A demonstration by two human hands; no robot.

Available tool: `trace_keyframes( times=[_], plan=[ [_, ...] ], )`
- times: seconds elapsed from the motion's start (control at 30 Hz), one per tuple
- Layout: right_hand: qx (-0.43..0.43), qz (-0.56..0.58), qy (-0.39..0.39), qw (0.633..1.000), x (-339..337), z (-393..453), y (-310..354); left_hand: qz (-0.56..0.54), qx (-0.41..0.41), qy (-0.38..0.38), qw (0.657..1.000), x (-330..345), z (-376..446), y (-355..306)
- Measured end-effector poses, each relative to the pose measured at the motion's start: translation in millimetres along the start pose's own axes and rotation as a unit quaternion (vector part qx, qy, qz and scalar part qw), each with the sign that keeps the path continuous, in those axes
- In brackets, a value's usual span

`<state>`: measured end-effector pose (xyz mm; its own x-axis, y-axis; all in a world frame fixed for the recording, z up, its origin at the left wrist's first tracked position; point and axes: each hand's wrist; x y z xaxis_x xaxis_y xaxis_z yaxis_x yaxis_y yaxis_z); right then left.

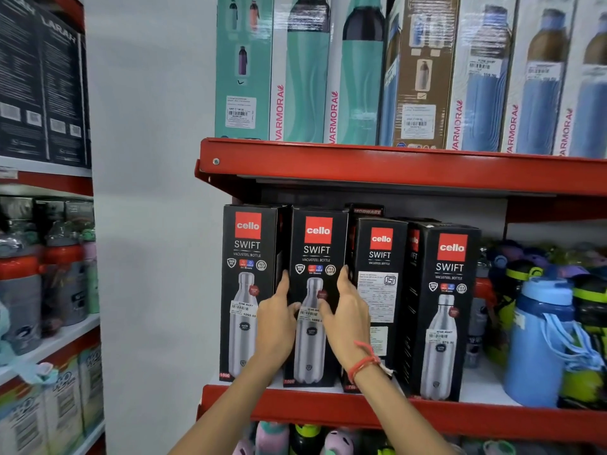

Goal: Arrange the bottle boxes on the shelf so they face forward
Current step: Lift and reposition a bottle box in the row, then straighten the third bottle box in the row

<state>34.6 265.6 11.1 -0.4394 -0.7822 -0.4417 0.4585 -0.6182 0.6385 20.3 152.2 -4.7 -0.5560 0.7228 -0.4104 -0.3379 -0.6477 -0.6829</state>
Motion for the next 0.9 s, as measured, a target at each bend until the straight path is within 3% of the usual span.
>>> trace_keyframes(
  times=[0.13,0.23,0.3,0.43,0.63,0.77,0.9],
  plan=[
    [-0.020,-0.018,-0.014,1.000,-7.9,-0.2,-2.6,0.025,-0.003,0.005,1.000,0.6,0.0,-0.7],
    [-0.043,-0.068,-0.130,0.988,-16.8,0.0,-8.8,0.021,-0.006,-0.005,1.000,3.4,0.1,4.9],
    [-0.010,-0.138,-0.170,0.976,-20.0,0.8,-17.1,0.017,-0.012,-0.009,1.000,3.1,-3.6,5.8],
    [0.126,-0.103,-0.100,0.982,-22.8,3.0,-26.8,0.033,0.058,-0.053,0.996,-1.8,-13.9,-6.2],
    [0.057,0.004,-0.106,0.993,-41.7,-0.4,-37.1,0.018,0.188,-0.092,0.978,-7.6,-20.4,-23.1],
    [-0.027,0.081,-0.092,0.992,-79.5,-8.1,-32.4,-0.068,0.176,0.008,0.982,-7.4,-20.6,-37.3],
    [-0.045,0.171,-0.006,0.984,-117.4,-10.7,-33.9,-0.140,0.108,0.159,0.971,-6.7,-21.7,-52.8]
  ],
)
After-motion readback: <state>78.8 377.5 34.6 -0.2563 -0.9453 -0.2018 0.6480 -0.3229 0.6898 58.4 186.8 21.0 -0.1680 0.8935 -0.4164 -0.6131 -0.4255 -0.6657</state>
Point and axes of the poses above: each hand's wrist, its own z-axis towards the middle knuckle, its own x-axis out of the palm, y = z × x, and after that the axes turned 2 degrees about z, right-handed
